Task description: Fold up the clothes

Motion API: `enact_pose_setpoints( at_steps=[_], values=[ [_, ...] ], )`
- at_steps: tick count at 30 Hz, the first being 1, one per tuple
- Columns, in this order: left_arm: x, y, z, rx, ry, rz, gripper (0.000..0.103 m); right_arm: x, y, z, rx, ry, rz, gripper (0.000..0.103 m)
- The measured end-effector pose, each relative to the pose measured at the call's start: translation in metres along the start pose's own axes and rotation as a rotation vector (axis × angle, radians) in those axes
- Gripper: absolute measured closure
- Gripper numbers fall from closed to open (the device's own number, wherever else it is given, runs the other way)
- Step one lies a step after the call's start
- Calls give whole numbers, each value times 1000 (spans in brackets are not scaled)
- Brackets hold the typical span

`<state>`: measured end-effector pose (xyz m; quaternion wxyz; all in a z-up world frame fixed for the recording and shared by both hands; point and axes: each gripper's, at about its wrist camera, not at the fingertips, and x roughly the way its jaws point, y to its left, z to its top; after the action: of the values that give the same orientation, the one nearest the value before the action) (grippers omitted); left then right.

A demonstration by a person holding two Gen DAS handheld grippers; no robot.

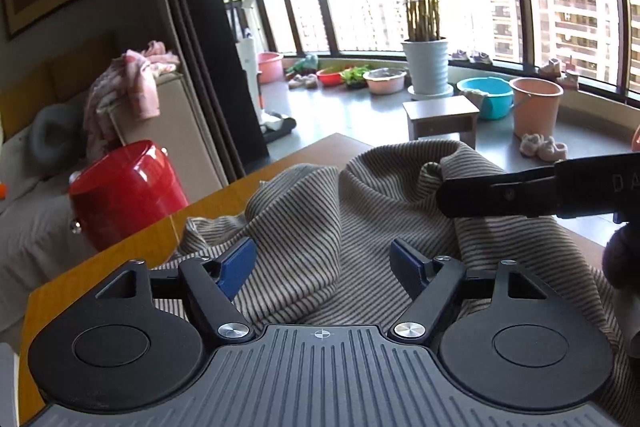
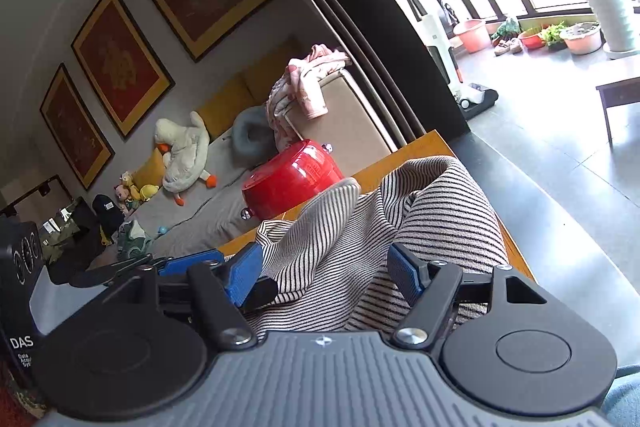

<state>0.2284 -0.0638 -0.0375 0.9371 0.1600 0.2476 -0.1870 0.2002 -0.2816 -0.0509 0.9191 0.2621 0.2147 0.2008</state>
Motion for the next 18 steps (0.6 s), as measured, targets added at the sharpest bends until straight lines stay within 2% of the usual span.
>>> enact_pose_setpoints(
  at_steps=[4, 8, 11, 18],
  values=[
    [-6, 8, -16, -63, 33, 0, 11, 0, 2, -1, -7, 4, -2, 33],
    [-10, 21, -35, -110, 62, 37, 8, 0, 2, -3, -18, 11, -5, 33],
    [-10, 33, -49, -182, 87, 49, 8, 2, 3, -5, -25, 19, -8, 33],
    [-14, 58, -56, -324, 64, 32, 5, 7, 7, -7, -45, 36, -24, 32]
  ],
)
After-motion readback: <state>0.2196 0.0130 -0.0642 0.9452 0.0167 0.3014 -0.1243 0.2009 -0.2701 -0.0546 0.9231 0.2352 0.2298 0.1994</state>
